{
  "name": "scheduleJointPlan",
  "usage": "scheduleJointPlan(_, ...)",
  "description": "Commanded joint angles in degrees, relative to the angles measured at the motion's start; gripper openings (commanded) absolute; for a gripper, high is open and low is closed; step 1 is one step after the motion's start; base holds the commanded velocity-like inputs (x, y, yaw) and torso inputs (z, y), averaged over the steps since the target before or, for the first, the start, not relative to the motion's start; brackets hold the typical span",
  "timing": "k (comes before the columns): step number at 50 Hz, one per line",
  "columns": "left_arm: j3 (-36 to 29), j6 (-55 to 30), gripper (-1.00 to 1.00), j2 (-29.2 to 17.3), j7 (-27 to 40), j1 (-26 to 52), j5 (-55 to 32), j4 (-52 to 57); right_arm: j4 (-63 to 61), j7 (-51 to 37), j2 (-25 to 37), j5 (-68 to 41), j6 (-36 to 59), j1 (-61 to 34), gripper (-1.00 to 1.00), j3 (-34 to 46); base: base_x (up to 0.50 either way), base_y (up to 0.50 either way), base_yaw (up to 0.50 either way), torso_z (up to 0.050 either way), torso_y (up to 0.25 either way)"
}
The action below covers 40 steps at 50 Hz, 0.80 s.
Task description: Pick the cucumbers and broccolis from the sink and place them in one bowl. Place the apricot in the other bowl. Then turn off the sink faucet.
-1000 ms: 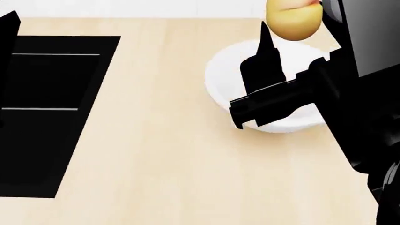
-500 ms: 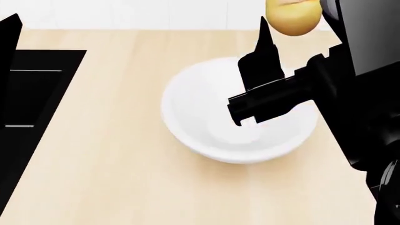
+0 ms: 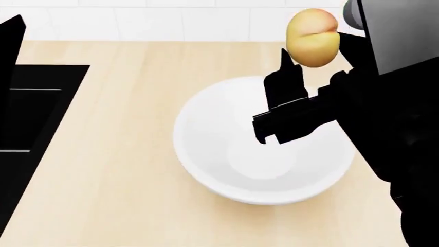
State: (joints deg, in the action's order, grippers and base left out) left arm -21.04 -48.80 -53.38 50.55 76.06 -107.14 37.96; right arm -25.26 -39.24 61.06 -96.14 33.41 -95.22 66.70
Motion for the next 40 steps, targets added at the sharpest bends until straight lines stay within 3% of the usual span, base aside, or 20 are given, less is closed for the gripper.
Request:
scheduleJointPlan(1,0.9,0.5,1.0,1.2,-2.6,-0.2,1.5,-0.8,6.7,5.5,-2.9,0.5,1.3,1.5,-1.0,0.2,0.0,0.0,0.0,0.0,0.0)
scheduleJointPlan(40,0.5,0.5,1.0,1.5,-3.0,-0.1,2.2,-1.5,24.5,14.6,-15.3,0.3,4.5,4.8,-1.0,4.5,0.0,0.0,0.0,0.0,0.0)
